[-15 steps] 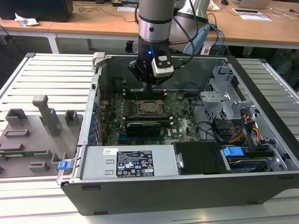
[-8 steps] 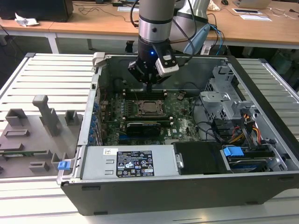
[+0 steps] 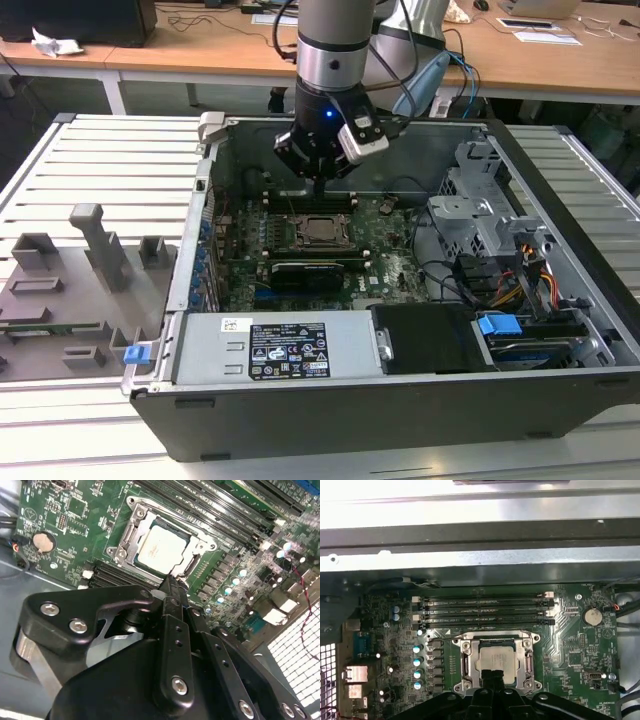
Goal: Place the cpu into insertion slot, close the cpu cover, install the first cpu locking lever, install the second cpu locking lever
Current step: 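Install the first cpu locking lever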
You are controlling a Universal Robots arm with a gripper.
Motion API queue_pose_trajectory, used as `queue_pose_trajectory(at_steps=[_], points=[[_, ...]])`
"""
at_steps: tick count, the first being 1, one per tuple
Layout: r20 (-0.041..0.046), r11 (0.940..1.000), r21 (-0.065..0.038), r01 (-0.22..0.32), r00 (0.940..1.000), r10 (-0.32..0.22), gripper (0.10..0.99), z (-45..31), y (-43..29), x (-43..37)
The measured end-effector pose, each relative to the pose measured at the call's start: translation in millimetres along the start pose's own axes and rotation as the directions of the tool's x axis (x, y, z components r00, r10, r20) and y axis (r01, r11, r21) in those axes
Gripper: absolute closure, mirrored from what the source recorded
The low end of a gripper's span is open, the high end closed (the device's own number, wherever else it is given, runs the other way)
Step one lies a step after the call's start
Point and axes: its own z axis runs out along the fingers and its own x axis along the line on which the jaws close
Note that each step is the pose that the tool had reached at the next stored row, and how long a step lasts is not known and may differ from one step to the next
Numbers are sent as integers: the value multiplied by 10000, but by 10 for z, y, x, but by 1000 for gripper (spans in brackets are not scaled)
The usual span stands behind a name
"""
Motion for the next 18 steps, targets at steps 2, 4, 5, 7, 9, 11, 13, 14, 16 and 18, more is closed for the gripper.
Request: queue_pose_trajectory(at_steps=[2, 4, 5, 7, 9, 11, 13, 14, 16, 18], points=[[-10, 9997, 1, 242, 9997, -242, 980, 0, 0, 0], [-18, 9990, 1, 439, 9990, -439, 980, 0, 0, 0], [-23, 9985, 1, 553, 9985, -553, 980, 0, 0, 1], [-28, 9976, 1, 690, 9976, -690, 980, 0, 0, 7], [-33, 9968, 0, 799, 9968, -799, 980, 1, 0, 17], [-37, 9958, 0, 914, 9958, -914, 980, 2, -1, 31], [-39, 9955, -3, 944, 9955, -944, 980, 1, -3, 67], [-37, 9955, -19, 948, 9955, -948, 980, 1, -3, 91], [-18, 9955, -52, 949, 9955, -949, 980, 2, -5, 166], [8, 9955, -61, 949, 9955, -948, 980, 3, -7, 227]])
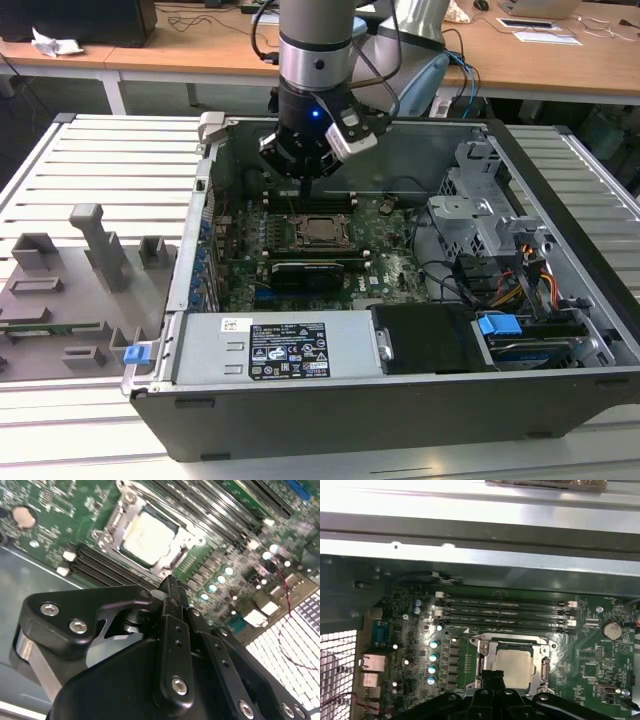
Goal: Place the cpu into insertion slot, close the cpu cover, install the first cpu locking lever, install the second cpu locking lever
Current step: 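Install the first cpu locking lever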
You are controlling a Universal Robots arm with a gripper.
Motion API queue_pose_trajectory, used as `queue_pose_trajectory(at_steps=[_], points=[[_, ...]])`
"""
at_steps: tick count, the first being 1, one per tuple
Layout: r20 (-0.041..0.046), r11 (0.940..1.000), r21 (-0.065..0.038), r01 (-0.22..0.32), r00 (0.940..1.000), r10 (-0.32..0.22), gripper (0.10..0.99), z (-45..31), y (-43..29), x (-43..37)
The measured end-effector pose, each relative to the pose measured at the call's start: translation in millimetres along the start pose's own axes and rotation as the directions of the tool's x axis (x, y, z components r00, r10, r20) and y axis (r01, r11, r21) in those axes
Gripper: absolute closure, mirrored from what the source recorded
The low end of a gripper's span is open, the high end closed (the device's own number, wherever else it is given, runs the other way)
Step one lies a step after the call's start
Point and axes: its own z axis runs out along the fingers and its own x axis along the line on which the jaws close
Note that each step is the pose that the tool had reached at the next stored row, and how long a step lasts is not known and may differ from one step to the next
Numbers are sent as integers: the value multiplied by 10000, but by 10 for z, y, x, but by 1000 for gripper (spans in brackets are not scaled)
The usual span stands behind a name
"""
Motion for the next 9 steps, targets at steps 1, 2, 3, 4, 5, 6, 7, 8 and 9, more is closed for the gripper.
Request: queue_pose_trajectory(at_steps=[1, 2, 3, 4, 5, 6, 7, 8, 9], points=[[4, 10000, -1, -25, 10000, 25, 980, 2, 4, 14], [5, 10000, 1, -71, 10000, 71, 980, 3, 6, 23], [7, 9999, 2, -143, 9999, 143, 980, 5, 9, 34], [11, 9998, 2, -206, 9998, 206, 980, 8, 11, 47], [14, 9997, 1, -234, 9997, 234, 980, 10, 12, 61], [13, 9997, 0, -237, 9997, 237, 980, 10, 13, 77], [16, 9997, -6, -237, 9997, 237, 980, 13, 15, 101], [14, 9997, -5, -236, 9997, 236, 980, 12, 15, 108], [13, 9997, -3, -236, 9997, 236, 980, 12, 15, 113]])
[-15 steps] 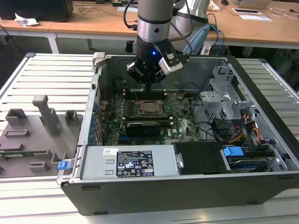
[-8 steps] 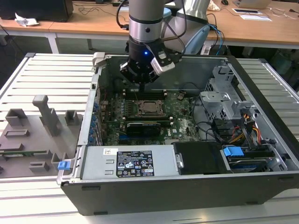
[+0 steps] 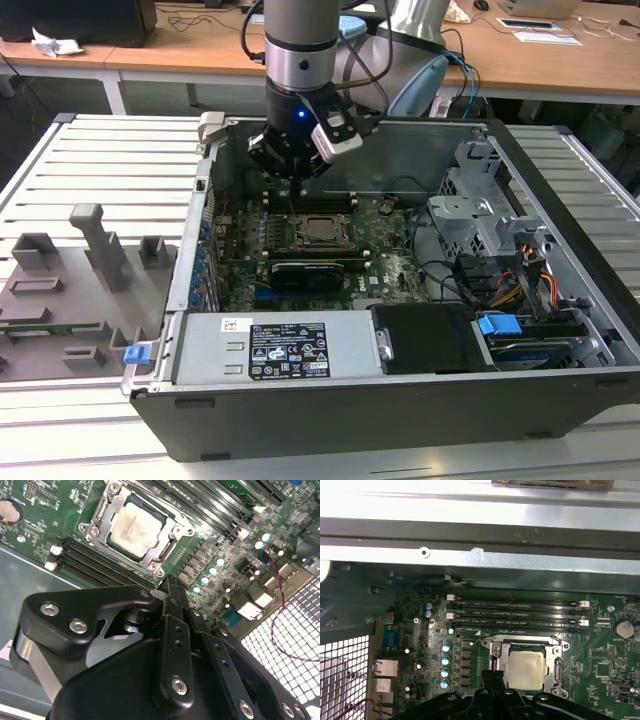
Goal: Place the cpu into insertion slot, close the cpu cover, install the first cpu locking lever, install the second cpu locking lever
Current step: 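Install the first cpu locking lever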
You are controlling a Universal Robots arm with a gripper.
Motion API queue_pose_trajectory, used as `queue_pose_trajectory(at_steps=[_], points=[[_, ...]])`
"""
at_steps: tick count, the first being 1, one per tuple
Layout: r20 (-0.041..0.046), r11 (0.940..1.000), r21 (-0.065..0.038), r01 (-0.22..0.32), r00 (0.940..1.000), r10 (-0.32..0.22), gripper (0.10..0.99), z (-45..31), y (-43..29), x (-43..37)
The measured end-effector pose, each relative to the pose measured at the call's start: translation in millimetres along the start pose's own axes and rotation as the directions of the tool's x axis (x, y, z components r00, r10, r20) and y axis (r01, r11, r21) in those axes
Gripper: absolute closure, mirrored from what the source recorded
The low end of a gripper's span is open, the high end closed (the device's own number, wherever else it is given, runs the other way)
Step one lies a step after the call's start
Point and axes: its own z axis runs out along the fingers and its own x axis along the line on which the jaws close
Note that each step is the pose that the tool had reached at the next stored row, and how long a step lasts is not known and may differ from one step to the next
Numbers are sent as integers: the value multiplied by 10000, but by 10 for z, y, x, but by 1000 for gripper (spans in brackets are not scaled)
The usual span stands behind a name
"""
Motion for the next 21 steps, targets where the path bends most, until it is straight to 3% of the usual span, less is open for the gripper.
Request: queue_pose_trajectory(at_steps=[5, 13, 15, 17, 21], points=[[3, 10000, -1, 1, 10000, -1, 980, 1, 1, 40], [34, 10000, -18, 2, 10000, -2, 980, 32, 21, 263], [34, 10000, -19, 1, 10000, -1, 980, 50, 66, 293], [33, 10000, -18, 1, 10000, 0, 980, 81, 215, 292], [33, 10000, -18, 3, 10000, -3, 980, 94, 256, 261]])
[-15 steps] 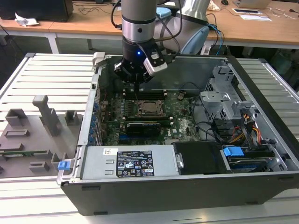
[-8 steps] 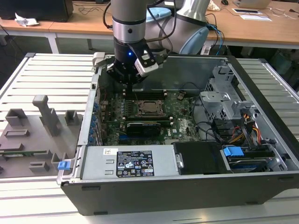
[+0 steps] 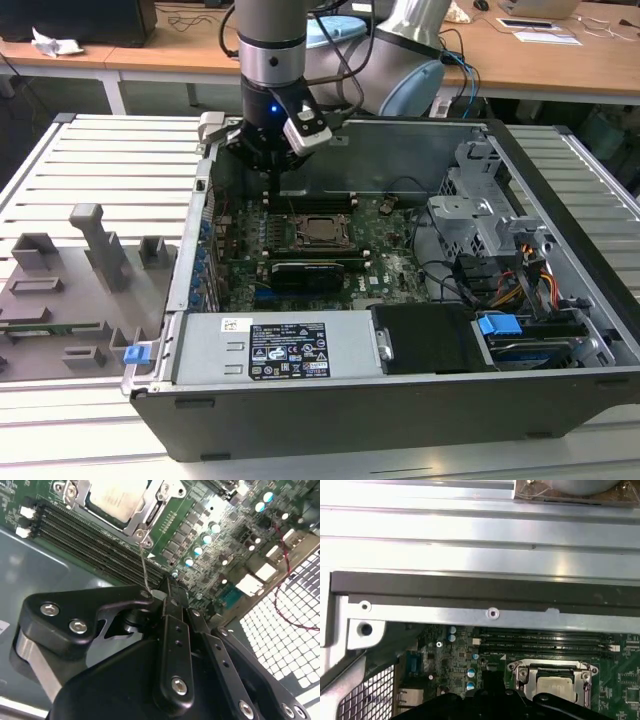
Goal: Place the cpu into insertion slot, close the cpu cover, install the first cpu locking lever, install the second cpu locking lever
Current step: 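Install the first cpu locking lever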
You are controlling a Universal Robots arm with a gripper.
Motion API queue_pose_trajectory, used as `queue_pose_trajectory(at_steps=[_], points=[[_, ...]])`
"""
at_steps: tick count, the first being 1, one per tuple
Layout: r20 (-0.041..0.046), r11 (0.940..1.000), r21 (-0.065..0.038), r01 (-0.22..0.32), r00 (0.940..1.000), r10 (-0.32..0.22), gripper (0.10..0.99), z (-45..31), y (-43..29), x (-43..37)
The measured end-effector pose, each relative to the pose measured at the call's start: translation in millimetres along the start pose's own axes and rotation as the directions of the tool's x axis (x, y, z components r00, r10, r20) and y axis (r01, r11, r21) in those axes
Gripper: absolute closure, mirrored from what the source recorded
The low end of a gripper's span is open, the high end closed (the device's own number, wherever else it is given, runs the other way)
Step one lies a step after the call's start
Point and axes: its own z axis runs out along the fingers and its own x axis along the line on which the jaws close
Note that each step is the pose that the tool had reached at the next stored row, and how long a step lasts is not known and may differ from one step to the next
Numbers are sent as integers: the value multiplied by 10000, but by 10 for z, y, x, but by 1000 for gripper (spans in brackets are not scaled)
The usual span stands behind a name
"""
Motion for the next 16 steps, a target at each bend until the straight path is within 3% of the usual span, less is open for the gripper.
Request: queue_pose_trajectory(at_steps=[7, 13, 16], points=[[-1, 10000, 11, -3, 10000, 3, 980, 22, 7, -219], [-24, 10000, 54, -2, 10000, 2, 980, 86, 26, -558], [-26, 10000, 53, -1, 10000, 2, 980, 98, 28, -644]])
